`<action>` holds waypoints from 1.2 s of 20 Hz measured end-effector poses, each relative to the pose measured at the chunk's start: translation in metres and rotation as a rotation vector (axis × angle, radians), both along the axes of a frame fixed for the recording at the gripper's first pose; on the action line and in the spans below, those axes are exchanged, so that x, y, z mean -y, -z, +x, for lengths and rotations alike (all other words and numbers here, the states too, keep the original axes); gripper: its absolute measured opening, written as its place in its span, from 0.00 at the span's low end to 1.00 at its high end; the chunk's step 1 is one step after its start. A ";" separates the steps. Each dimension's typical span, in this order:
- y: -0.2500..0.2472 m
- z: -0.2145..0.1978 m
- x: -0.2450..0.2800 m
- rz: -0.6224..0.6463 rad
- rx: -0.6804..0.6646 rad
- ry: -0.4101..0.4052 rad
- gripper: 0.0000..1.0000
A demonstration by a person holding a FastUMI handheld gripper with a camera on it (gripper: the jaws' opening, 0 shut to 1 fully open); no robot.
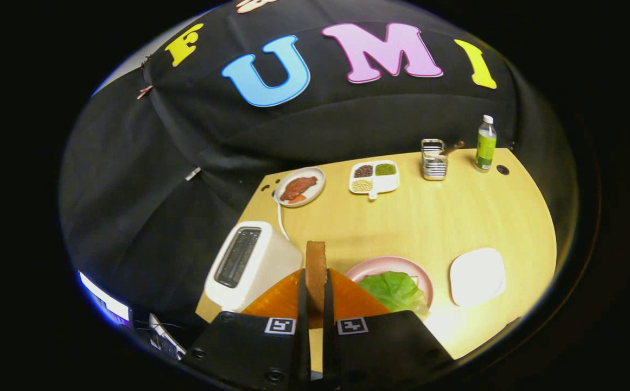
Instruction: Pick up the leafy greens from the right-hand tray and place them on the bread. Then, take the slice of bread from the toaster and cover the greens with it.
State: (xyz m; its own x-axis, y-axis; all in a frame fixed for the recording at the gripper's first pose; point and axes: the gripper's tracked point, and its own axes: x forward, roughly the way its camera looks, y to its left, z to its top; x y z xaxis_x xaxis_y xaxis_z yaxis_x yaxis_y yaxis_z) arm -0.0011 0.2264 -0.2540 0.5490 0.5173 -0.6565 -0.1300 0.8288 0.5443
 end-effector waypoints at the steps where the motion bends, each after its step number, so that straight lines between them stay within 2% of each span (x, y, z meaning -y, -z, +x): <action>1: 0.014 -0.002 0.007 0.002 -0.022 0.018 0.13; 4: 0.040 -0.009 0.015 0.037 -0.068 0.064 0.13; 9: 0.070 -0.005 0.005 0.210 -0.126 0.137 0.13; 11: 0.089 -0.004 0.010 0.232 -0.153 0.164 0.13; 14: 0.123 -0.007 0.020 0.214 -0.179 0.188 0.13; 22: 0.162 -0.013 0.043 0.076 -0.176 0.129 0.16; 24: 0.171 -0.013 0.052 0.017 -0.170 0.115 0.31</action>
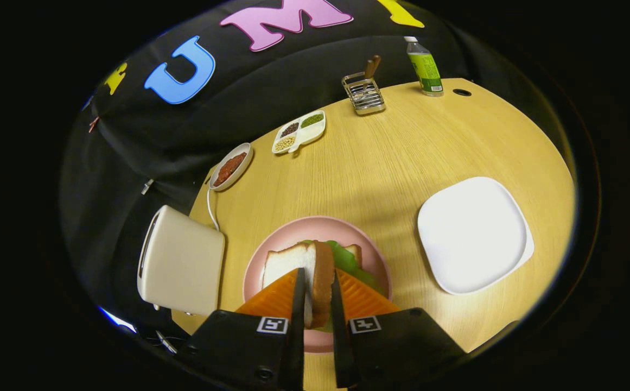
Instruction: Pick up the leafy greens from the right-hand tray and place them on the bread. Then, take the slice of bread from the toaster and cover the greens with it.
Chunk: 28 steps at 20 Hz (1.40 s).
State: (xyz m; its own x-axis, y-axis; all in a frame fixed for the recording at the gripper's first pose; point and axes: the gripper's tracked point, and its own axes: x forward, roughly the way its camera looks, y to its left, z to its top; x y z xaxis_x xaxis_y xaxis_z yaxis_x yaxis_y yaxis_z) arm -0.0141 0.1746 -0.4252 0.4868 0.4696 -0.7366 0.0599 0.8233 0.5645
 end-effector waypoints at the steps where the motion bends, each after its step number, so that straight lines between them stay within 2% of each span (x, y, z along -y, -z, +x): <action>1: 0.004 -0.003 0.004 -0.031 0.003 -0.014 0.39; 3: 0.011 -0.005 0.015 -0.104 0.009 -0.041 0.49; 5: 0.015 -0.007 0.020 -0.129 0.010 -0.052 0.47; 8: 0.014 -0.001 0.027 -0.137 0.020 -0.044 0.60; 9: 0.012 0.001 0.033 -0.155 0.027 -0.045 0.76; 11: 0.007 0.001 0.040 -0.177 0.048 -0.048 0.99; 16: -0.029 0.008 0.064 -0.274 0.173 -0.082 0.99; 21: -0.105 0.026 0.072 -0.325 0.373 -0.092 0.99; 24: -0.153 0.037 0.073 -0.312 0.459 -0.059 0.99; 28: -0.216 0.053 0.090 -0.302 0.557 0.040 0.99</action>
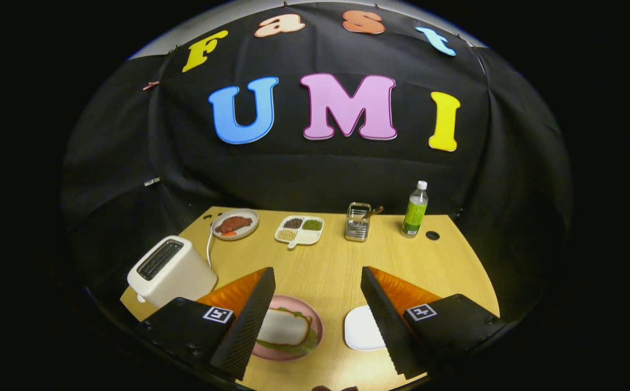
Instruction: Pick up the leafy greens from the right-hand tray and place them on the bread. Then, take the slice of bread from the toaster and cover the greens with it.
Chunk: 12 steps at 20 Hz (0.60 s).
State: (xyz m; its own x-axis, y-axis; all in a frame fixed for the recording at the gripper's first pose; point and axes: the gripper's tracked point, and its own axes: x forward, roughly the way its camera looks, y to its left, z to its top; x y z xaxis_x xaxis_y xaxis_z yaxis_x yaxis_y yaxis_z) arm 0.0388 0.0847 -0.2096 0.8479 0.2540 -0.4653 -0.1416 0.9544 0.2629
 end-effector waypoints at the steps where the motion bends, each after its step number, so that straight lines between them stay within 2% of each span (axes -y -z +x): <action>1: -0.014 0.005 0.004 0.000 0.033 0.012 0.99; 6: -0.077 0.010 0.022 -0.048 0.179 0.043 0.99; 12: -0.120 0.000 0.022 -0.071 0.292 0.039 0.98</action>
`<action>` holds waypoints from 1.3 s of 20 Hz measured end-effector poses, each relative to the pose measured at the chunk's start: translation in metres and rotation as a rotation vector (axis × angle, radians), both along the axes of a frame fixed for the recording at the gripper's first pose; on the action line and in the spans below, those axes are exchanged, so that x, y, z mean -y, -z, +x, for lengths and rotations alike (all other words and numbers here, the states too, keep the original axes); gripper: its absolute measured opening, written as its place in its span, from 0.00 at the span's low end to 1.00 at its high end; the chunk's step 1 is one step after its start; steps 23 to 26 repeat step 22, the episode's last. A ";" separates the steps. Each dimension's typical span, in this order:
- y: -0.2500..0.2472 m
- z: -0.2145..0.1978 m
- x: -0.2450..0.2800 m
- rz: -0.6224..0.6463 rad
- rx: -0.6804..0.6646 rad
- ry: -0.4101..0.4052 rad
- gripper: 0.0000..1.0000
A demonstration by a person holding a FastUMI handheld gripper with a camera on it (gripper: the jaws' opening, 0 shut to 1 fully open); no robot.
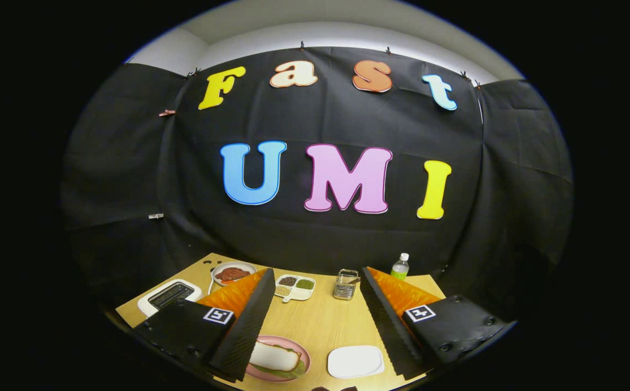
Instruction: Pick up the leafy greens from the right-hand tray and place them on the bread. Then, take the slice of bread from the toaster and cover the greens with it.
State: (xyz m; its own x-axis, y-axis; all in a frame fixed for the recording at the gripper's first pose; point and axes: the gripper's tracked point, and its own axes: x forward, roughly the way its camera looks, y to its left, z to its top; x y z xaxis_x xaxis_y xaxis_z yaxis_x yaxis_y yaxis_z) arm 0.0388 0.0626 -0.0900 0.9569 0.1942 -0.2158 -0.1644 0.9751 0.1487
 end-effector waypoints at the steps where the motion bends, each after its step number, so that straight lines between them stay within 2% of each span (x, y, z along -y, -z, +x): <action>1: 0.000 0.000 0.002 -0.019 0.006 0.009 0.97; 26: 0.008 -0.011 0.002 -0.039 -0.030 0.016 0.99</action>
